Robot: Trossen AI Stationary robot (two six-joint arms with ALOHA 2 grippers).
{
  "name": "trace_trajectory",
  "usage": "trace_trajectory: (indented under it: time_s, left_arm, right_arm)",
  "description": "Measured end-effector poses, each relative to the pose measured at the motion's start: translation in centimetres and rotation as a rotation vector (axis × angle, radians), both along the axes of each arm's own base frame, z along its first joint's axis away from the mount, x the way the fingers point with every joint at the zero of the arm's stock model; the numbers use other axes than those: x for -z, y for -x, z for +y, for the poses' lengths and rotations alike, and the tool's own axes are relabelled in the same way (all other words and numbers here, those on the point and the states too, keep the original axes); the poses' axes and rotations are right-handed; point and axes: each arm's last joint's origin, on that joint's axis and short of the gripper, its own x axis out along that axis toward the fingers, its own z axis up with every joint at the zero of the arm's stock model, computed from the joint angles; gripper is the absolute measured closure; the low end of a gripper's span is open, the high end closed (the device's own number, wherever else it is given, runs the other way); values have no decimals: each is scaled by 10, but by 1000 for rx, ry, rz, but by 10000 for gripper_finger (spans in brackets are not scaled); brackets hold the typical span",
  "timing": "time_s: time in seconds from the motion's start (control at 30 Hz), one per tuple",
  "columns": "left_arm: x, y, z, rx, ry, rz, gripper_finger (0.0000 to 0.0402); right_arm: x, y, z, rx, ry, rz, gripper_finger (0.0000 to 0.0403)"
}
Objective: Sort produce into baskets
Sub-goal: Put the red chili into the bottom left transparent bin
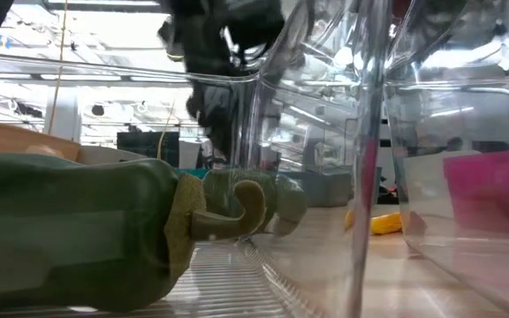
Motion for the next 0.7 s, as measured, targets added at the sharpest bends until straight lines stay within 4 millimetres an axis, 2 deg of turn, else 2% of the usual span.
trace_trajectory:
  time_s: [0.23, 0.4, 0.53, 0.7]
  left_arm:
    - [-73, -3, -21, 95, -22, 115, 385]
    - [-115, 4, -54, 137, 40, 128, 385]
    - [-131, 11, -88, 148, 146, 115, 385]
    - [-131, 25, -132, 127, 262, 155, 385]
  right_arm:
    - [0, 0, 0, 0, 1, 3, 175]
    - [1, 1, 0, 0, 5, 15, 175]
    - [1, 1, 0, -1, 5, 16, 175]
    - [1, 1, 0, -1, 4, 16, 175]
